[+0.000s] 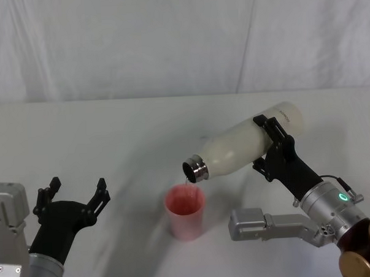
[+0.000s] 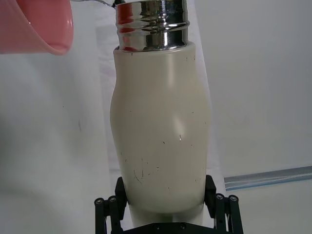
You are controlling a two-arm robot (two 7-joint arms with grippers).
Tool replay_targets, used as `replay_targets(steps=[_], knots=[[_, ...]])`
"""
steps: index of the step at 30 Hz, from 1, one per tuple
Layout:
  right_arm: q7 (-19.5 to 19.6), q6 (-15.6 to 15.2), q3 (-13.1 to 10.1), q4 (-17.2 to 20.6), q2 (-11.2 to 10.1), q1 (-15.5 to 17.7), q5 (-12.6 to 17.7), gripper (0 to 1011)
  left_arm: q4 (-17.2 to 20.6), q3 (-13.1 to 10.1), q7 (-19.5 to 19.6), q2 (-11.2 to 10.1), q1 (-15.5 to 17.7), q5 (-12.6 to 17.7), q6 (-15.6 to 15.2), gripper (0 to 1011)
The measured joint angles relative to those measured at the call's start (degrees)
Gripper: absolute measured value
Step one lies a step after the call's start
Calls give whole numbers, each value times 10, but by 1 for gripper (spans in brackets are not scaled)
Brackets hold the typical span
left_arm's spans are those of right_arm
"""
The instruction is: Grasp the thermos with one hand and pour water into the cup lid.
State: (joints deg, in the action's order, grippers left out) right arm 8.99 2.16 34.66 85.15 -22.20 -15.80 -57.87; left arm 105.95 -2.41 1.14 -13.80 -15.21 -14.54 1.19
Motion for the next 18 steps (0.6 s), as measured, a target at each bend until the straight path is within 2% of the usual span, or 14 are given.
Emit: replay_targets(steps=[18], knots=[[1, 1, 1, -2, 1, 4, 2, 956, 0, 0, 0, 0, 0, 0, 0, 1001]])
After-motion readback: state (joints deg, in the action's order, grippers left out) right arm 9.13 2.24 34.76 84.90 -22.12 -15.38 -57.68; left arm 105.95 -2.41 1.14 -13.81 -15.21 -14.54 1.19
